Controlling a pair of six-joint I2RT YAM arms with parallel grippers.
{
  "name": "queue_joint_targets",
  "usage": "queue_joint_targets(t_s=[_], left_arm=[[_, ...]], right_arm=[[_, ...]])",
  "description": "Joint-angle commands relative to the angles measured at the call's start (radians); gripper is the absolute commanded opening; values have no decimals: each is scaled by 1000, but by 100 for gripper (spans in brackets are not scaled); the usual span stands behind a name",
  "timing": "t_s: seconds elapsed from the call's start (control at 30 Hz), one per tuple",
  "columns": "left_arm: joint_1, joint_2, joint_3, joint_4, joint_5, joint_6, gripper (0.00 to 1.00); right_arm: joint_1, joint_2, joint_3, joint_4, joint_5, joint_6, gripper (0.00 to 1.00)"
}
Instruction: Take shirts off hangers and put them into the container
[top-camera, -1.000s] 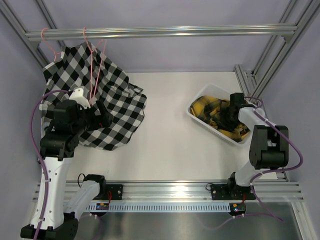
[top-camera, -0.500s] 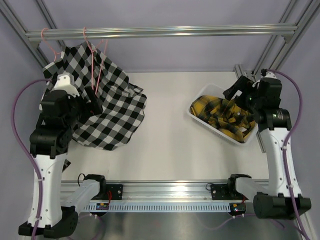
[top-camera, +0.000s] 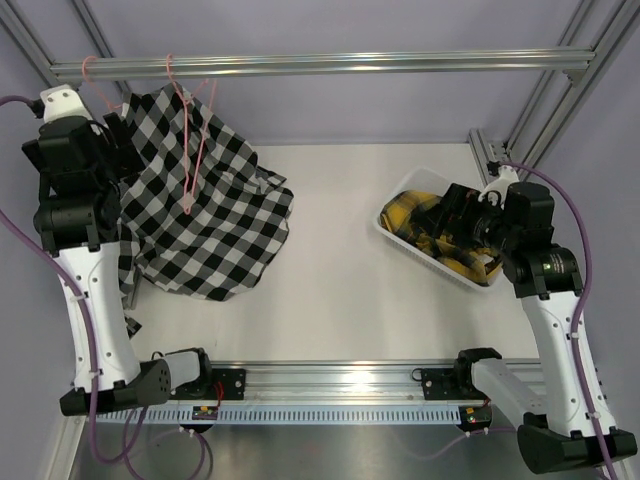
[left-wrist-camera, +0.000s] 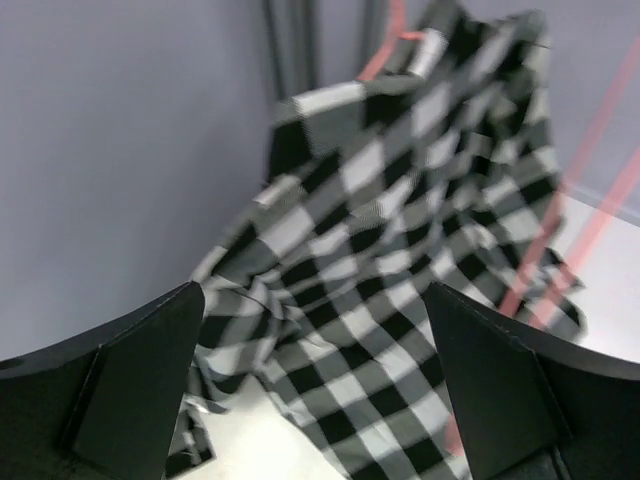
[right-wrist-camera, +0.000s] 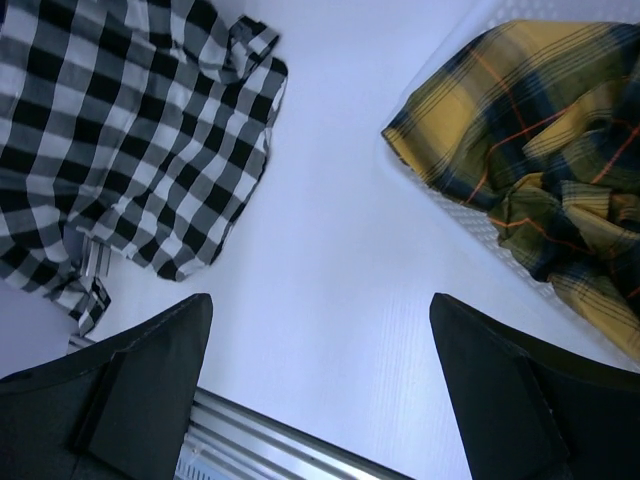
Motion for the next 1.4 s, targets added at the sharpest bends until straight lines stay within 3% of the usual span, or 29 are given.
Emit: queue_joint_targets(t_s=[0.0,0.27,0.53,0.67,0.8,0.87,1.17,1.37], left_arm=[[84,29,-5,105,38,150,99],[251,159,-13,125,218,201,99],[289,274,-37,174,391,199,99],[289,319,-25,153,498,179,88],[289,304,-42,140,621,133,63],[289,261,-72,152,688,80,57],[282,106,-201,228,793,-34,45],[260,66,-260,249,810,-68,51]], right_arm=[[56,-12,-3,16,-34,-54,99],[154,13,-59,65,-41,-93,100],[179,68,-33,49,-43,-143,99],[177,70,-36,46,-15,-159,99],[179,77,-28,26,8,-168,99],[179,77,-25,23,29,-171,99],[179,90,-22,33,22,-157,99],[179,81,-33,37,5,-151,99]])
